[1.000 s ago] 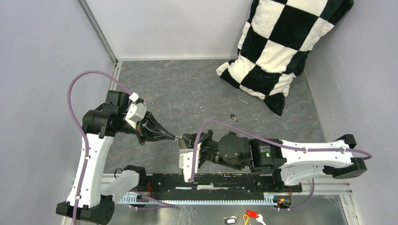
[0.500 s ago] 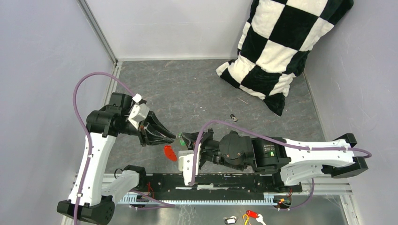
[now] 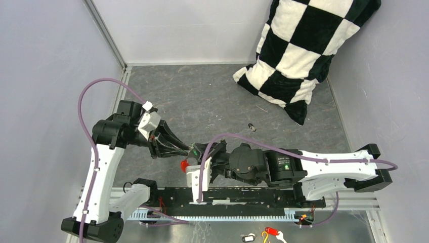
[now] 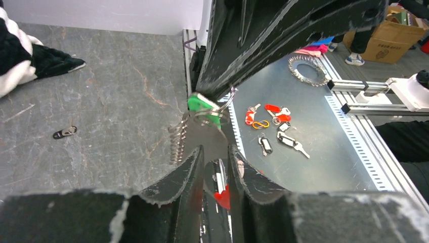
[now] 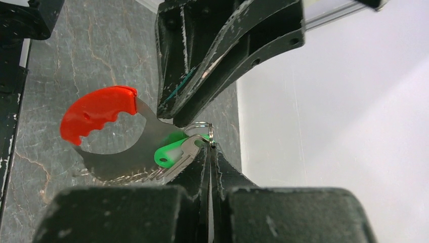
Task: Put the keys on the keyring
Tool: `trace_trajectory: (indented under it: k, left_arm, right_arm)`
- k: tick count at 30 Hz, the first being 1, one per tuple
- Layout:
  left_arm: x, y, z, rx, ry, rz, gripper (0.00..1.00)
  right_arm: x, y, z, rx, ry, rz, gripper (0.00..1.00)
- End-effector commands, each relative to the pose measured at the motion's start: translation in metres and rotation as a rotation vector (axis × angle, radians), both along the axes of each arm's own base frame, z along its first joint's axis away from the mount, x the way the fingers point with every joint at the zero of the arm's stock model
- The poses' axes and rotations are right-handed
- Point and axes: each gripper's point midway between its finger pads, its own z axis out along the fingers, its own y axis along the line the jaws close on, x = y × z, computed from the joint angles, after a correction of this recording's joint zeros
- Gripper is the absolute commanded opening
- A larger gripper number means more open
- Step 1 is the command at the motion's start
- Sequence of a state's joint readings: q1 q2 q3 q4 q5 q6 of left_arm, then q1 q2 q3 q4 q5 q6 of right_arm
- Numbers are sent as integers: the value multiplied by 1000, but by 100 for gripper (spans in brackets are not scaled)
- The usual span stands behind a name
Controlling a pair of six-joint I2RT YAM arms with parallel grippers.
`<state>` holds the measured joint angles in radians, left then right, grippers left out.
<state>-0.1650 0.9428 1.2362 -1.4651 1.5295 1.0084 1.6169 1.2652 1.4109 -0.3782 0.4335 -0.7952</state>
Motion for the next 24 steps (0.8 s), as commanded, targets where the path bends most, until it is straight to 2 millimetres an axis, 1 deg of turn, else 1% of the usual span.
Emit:
trace_trajectory:
  k: [1,4,6,7,8,10,13,21,24]
  left_arm:
    - [-7,0,28,-56,-133,-19,29]
    - [7,2,30,24,-249,36,29]
    - [21,4,32,67,-285,90,32]
    - [24,4,35,80,-265,121,34]
    - [31,5,36,86,-287,146,36]
    - [32,5,37,84,-253,185,42]
    - [32,7,31,89,-247,224,44]
    - [41,11,28,106,-275,312,43]
    - [39,10,27,100,-252,298,43]
  right_arm:
    - [4,-2,31,76,-4,-41,0]
    - [5,-1,28,60,23,-58,0]
    - [5,0,26,41,41,-68,0]
    - [5,2,23,32,51,-74,0]
    - [5,3,22,23,59,-81,0]
    - [5,5,19,5,77,-92,0]
    - [6,7,15,-13,88,-113,0]
    - [6,13,12,-21,112,-126,0]
    - [6,15,12,-23,118,-128,0]
